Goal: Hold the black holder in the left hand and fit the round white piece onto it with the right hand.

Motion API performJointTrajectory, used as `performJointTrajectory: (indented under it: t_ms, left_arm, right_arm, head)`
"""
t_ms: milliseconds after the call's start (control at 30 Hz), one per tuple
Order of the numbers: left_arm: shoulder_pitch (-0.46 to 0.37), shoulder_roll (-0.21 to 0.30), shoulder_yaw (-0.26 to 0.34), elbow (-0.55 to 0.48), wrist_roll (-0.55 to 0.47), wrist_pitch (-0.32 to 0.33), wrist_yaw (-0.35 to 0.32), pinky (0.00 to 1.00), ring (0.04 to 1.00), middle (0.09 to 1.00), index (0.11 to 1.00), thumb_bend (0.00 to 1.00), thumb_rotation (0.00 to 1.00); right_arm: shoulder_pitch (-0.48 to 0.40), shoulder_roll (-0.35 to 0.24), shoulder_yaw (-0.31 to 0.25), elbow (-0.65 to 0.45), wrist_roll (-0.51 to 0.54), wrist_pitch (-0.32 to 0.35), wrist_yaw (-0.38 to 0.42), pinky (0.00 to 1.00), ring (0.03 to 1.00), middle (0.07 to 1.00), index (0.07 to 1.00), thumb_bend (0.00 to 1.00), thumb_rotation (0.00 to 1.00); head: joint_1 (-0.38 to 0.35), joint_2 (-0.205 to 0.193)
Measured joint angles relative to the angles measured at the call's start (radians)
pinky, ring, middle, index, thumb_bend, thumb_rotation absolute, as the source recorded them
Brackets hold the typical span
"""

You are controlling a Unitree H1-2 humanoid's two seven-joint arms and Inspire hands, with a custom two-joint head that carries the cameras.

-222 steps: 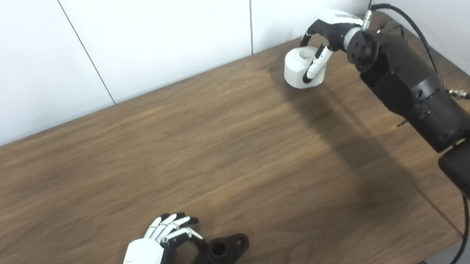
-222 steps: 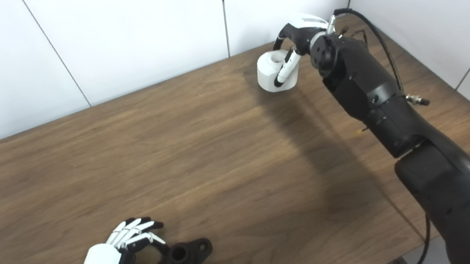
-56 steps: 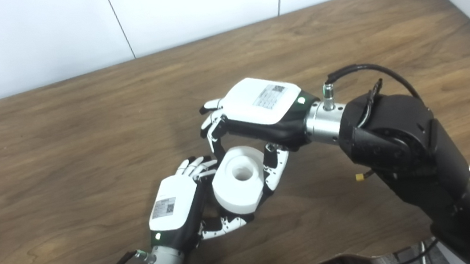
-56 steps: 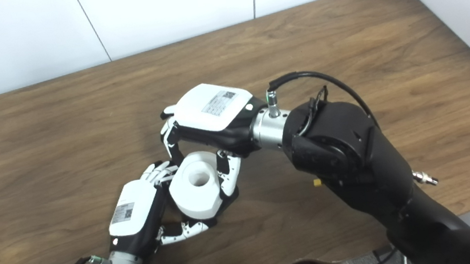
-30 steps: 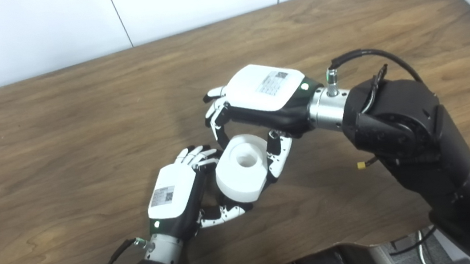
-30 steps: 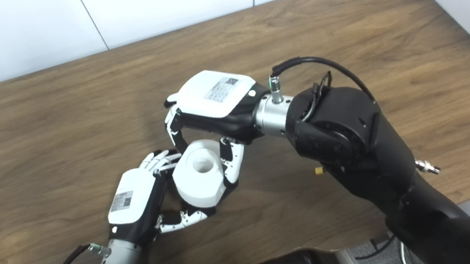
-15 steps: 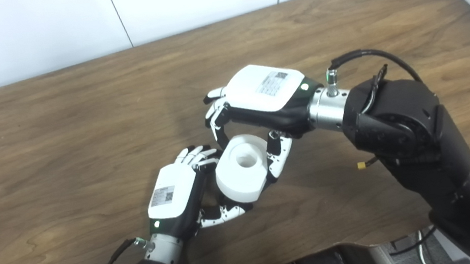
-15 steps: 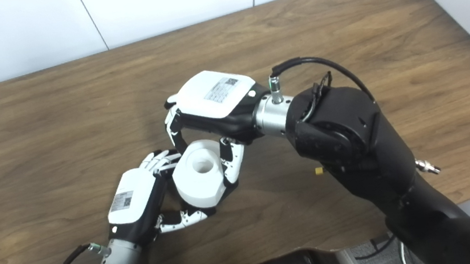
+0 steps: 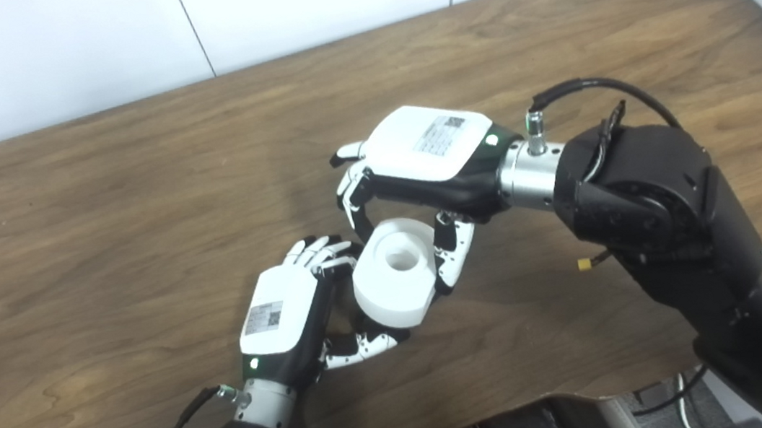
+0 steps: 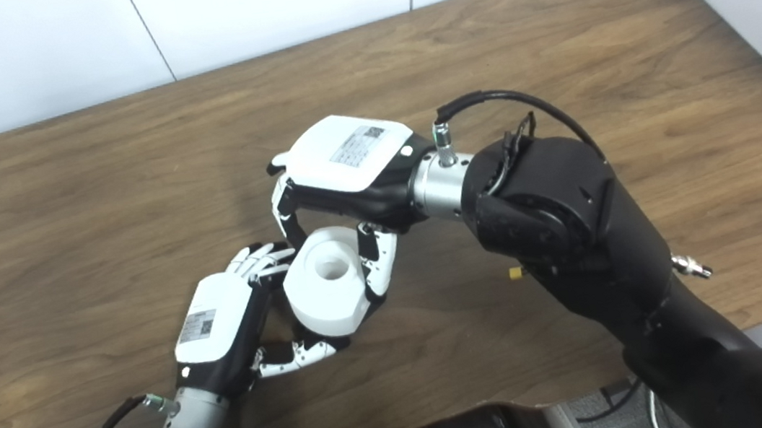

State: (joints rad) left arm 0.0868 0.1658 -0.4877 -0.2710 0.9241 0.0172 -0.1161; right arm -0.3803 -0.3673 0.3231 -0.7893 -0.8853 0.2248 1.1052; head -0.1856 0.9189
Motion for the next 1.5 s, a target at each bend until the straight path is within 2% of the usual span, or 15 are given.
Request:
performJointTrajectory:
  t_ms: [667, 1000, 1300, 1500]
  left_arm:
    - [-0.001, 0.0, 0.0, 0.0, 0.0, 0.0, -0.001, 0.92, 0.861, 0.797, 0.487, 0.52, 0.05]
    - [-0.001, 0.0, 0.0, 0.0, 0.0, 0.0, -0.002, 0.92, 0.861, 0.798, 0.487, 0.52, 0.05]
    - [-0.002, 0.0, -0.001, 0.0, 0.0, 0.0, -0.005, 0.93, 0.864, 0.799, 0.487, 0.52, 0.05]
    - [-0.002, 0.0, -0.001, 0.0, 0.0, 0.0, -0.006, 0.92, 0.864, 0.799, 0.487, 0.52, 0.05]
  right_arm:
    - [-0.005, 0.005, -0.025, -0.004, -0.004, 0.0, 0.033, 0.84, 0.923, 0.784, 0.483, 0.52, 0.13]
    - [0.042, 0.022, -0.016, 0.0, -0.012, -0.032, 0.015, 0.82, 0.905, 0.785, 0.482, 0.52, 0.13]
    - [0.054, 0.027, -0.011, 0.001, -0.03, -0.05, -0.004, 0.88, 0.913, 0.795, 0.482, 0.52, 0.13]
    - [0.064, 0.031, -0.01, -0.003, -0.04, -0.059, -0.016, 0.88, 0.902, 0.792, 0.483, 0.52, 0.13]
  head:
    - [0.002, 0.005]
    - [0.003, 0.005]
    - [0.005, 0.006]
    - [0.003, 0.005]
